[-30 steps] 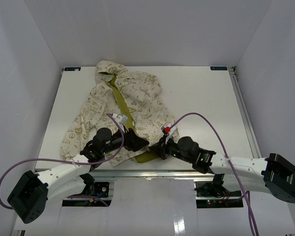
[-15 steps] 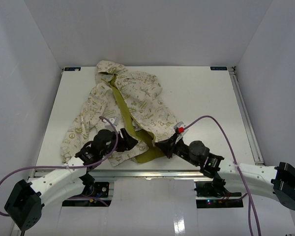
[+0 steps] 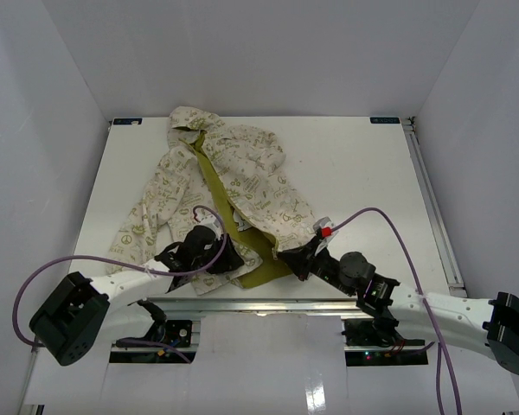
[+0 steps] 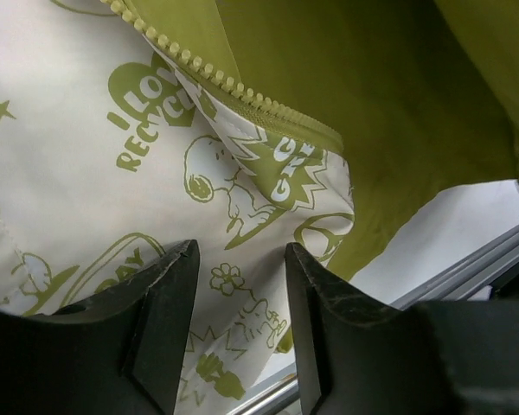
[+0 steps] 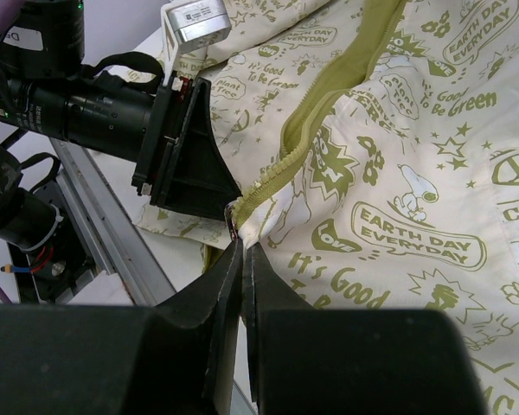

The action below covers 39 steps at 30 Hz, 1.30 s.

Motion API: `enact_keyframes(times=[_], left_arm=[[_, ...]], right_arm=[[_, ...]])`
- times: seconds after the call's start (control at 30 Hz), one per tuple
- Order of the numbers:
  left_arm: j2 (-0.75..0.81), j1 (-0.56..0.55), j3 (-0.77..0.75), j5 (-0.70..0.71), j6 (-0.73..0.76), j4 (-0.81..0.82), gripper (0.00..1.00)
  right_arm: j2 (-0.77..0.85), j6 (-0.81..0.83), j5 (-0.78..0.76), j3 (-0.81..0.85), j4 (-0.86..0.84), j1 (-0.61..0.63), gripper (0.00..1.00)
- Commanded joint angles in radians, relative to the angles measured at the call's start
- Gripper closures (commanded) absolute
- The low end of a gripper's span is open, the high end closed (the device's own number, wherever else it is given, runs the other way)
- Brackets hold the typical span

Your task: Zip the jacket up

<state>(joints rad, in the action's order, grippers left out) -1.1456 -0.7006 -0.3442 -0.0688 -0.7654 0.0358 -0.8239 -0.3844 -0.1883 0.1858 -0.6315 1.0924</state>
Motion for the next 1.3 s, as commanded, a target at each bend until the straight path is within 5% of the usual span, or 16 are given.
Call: enact_keyframes(times=[0.0, 0.13, 0.33, 0.5, 0.6, 1.0, 1.27], left_arm=[[-0.029, -0.002, -0.042, 0.023, 0.008, -0.050, 0.63], [0.041, -0.002, -0.078, 0.220, -0.011, -0.218, 1.00], [0.245, -0.002, -0.125, 0.393, -0.042, -0.383, 1.00], [0.295, -0.002, -0.161, 0.249, -0.011, -0.359, 0.59], [0.230, -0.004, -0.176, 0.168, -0.026, -0.314, 0.47], [0.017, -0.066, -0.331, 0.179, -0.232, -0.389, 0.47], [-0.127, -0.091, -0.464, 0.150, -0.225, -0.477, 0.46]], right_arm=[[0.028, 0.003, -0.016, -0.016, -0.054, -0.005, 0.92], [0.042, 0.004, -0.013, -0.014, -0.037, -0.003, 0.92], [0.059, 0.002, -0.019, -0.017, -0.026, -0.005, 0.92], [0.074, 0.001, -0.021, -0.019, -0.016, -0.005, 0.92], [0.077, -0.004, -0.025, -0.022, -0.016, -0.006, 0.92], [0.150, 0.001, -0.097, -0.036, 0.023, -0.007, 0.92], [0.224, 0.002, -0.145, -0.049, 0.070, -0.008, 0.92]])
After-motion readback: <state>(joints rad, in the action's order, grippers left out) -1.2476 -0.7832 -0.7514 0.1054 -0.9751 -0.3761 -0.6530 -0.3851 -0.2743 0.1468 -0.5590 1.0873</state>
